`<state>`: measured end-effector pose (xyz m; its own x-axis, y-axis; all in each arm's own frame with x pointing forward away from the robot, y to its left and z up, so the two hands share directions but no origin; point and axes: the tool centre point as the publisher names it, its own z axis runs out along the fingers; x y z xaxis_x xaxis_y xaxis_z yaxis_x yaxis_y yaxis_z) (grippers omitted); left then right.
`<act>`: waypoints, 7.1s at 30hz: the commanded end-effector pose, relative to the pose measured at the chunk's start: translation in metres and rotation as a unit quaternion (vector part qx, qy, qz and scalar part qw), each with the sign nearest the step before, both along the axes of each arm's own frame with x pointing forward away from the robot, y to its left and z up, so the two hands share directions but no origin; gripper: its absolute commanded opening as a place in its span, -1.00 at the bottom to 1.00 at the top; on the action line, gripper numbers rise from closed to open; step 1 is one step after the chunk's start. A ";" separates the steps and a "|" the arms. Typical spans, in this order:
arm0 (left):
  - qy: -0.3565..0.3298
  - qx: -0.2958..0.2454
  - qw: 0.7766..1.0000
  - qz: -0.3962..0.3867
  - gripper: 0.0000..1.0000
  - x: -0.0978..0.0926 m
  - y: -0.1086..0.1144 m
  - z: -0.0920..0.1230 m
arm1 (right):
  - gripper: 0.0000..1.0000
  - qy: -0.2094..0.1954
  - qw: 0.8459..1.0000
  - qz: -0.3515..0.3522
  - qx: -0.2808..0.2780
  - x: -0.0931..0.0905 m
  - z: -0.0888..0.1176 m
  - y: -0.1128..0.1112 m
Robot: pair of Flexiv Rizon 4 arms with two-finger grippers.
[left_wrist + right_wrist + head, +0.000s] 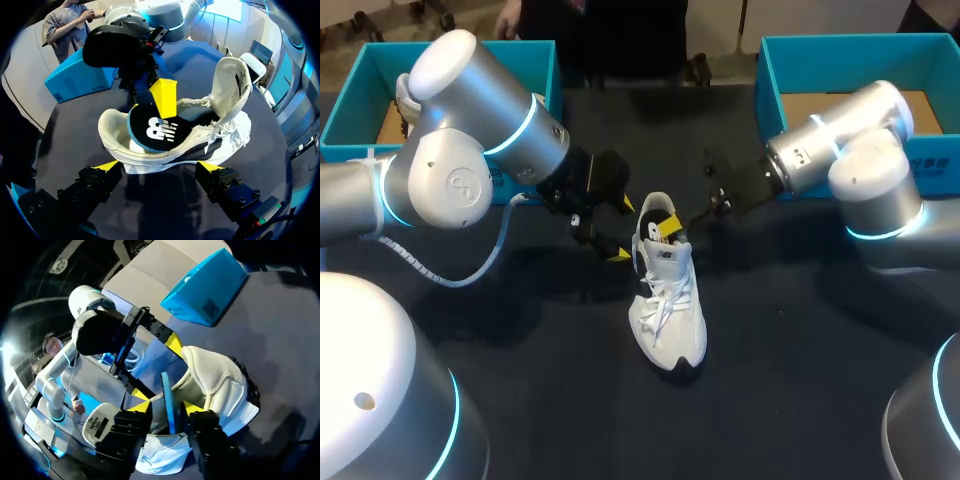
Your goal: Take the shoe out of the shoebox, open the shoe tongue, remove and reinsert the insole, then place the shoe into the shoebox
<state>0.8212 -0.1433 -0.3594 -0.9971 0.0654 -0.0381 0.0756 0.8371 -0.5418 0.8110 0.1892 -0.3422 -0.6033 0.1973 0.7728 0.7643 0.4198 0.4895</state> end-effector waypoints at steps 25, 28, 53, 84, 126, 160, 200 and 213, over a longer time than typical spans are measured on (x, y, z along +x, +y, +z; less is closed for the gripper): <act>-0.001 0.001 1.000 0.001 1.00 0.000 0.000 0.000 | -1.00 -0.041 0.982 -0.184 -0.021 0.008 0.055 -0.018; 0.001 -0.009 1.000 -0.017 1.00 -0.003 0.011 0.013 | -1.00 -0.034 0.975 -0.216 -0.035 0.005 0.060 -0.016; -0.010 -0.006 0.996 -0.092 1.00 0.012 0.060 0.071 | -1.00 0.015 0.920 -0.330 -0.210 -0.004 0.069 -0.012; -0.034 -0.013 0.995 -0.092 1.00 0.024 0.087 0.089 | -1.00 -0.031 0.748 -0.450 -0.488 -0.005 0.026 0.006; -0.034 -0.013 0.995 -0.092 1.00 0.024 0.087 0.089 | -1.00 -0.031 0.780 -0.365 -0.508 0.003 -0.041 -0.007; -0.034 -0.013 0.995 -0.092 1.00 0.024 0.087 0.089 | -1.00 -0.109 0.796 -0.385 -0.455 0.054 -0.074 -0.016; -0.034 -0.013 0.995 -0.092 1.00 0.024 0.087 0.089 | -1.00 0.029 0.748 -0.354 -0.561 0.005 -0.006 0.002; -0.034 -0.013 0.995 -0.092 1.00 0.024 0.087 0.089 | -1.00 0.078 0.748 -0.335 -0.567 -0.013 0.001 0.001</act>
<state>0.8462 -0.0564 -0.2704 -0.9636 0.2449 -0.1076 0.2627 0.7905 -0.5533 0.7978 0.1923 -0.3421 0.0035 0.9970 -0.0768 1.0000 -0.0037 -0.0023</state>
